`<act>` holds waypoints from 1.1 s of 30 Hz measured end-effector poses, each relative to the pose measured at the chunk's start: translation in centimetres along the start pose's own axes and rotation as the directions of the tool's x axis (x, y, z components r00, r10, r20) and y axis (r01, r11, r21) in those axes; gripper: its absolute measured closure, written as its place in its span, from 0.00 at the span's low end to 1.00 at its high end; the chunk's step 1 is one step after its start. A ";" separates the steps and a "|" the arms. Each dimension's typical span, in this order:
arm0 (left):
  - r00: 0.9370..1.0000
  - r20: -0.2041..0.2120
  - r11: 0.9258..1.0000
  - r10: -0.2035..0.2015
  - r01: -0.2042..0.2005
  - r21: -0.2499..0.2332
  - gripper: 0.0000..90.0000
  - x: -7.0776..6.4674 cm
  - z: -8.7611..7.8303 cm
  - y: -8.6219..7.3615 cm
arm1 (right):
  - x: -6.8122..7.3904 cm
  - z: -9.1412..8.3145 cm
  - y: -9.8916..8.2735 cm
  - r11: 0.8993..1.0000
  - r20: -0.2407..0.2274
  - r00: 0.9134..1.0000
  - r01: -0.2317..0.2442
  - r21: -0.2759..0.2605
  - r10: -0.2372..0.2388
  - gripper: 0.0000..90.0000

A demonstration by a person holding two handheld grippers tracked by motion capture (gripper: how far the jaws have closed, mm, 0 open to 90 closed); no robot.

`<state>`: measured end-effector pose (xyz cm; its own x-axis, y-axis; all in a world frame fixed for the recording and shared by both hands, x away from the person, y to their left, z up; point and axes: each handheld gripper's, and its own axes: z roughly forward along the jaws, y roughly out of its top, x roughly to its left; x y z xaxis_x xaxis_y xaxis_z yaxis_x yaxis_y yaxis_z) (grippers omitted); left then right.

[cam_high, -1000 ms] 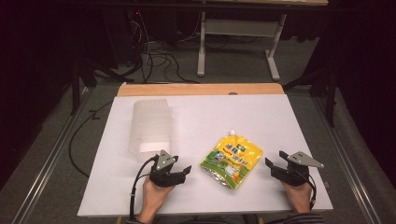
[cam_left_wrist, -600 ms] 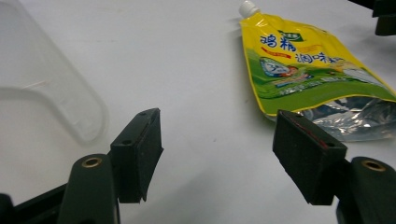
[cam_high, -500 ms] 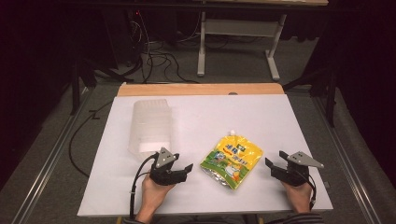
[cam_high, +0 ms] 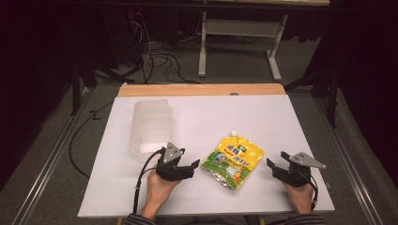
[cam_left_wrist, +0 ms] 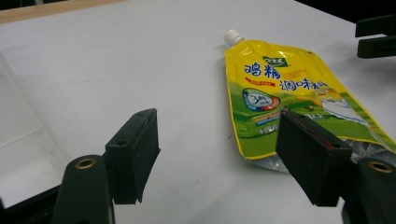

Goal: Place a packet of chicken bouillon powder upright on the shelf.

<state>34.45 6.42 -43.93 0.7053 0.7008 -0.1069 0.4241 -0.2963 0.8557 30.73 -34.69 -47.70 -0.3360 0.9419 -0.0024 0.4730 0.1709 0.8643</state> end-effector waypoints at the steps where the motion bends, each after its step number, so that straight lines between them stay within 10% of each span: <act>1: 1.000 0.000 1.000 0.000 0.000 0.000 0.34 0.0 0.0 0.0 | 0.0 0.0 0.0 1.000 -0.001 1.000 -0.002 -0.002 0.002 0.36; 21: 0.995 0.090 0.998 -0.048 0.043 0.056 0.29 0.3 3.7 3.2 | 0.0 0.0 0.0 1.000 -0.002 1.000 -0.002 -0.001 0.002 0.36; 33: 0.997 0.069 0.992 -0.024 0.015 0.128 0.23 0.0 5.7 3.9 | 0.0 0.0 0.0 1.000 -0.002 1.000 -0.002 -0.002 0.002 0.36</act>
<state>39.41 1.56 -43.48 0.7325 0.6613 -0.1616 0.5037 -0.3668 0.7821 30.72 -34.70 -47.71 -0.3362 0.9418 0.0004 0.4721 0.1682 0.8654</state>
